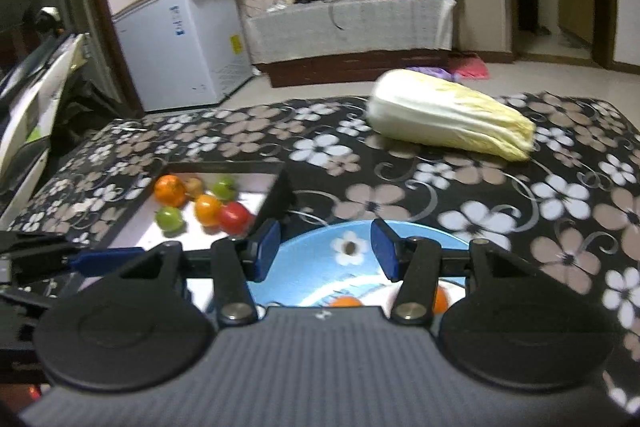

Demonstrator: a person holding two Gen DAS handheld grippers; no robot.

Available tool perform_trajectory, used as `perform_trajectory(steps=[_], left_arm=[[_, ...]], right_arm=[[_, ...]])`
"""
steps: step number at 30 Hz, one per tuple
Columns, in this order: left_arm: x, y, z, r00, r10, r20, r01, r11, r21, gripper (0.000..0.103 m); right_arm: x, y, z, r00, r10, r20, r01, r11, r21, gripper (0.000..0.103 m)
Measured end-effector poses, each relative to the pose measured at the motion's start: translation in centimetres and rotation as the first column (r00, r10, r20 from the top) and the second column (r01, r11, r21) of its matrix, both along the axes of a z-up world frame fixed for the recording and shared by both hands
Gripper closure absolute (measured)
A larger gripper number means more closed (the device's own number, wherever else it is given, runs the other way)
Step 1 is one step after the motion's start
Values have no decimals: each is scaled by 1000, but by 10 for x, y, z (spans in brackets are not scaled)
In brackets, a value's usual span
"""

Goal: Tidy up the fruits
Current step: 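Move the right tool back to the tray and grasp a red apple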

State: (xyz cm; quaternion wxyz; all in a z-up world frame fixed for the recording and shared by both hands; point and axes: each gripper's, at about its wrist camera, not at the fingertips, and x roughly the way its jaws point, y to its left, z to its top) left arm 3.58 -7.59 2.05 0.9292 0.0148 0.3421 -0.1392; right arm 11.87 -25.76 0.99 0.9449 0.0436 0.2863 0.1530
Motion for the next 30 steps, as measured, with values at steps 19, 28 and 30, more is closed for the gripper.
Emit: perform_trajectory(steps=[19, 28, 30], left_arm=[[14, 52, -7, 995, 99, -30, -99, 995, 1, 46], [14, 64, -8, 994, 103, -42, -104, 995, -9, 46], [16, 66, -9, 993, 108, -47, -108, 994, -10, 46]], right_arm=[[32, 91, -5, 984, 180, 2, -179, 980, -90, 52], [55, 120, -20, 979, 200, -47, -205, 932, -300, 59], [55, 123, -24, 976, 210, -64, -219, 924, -315, 59]])
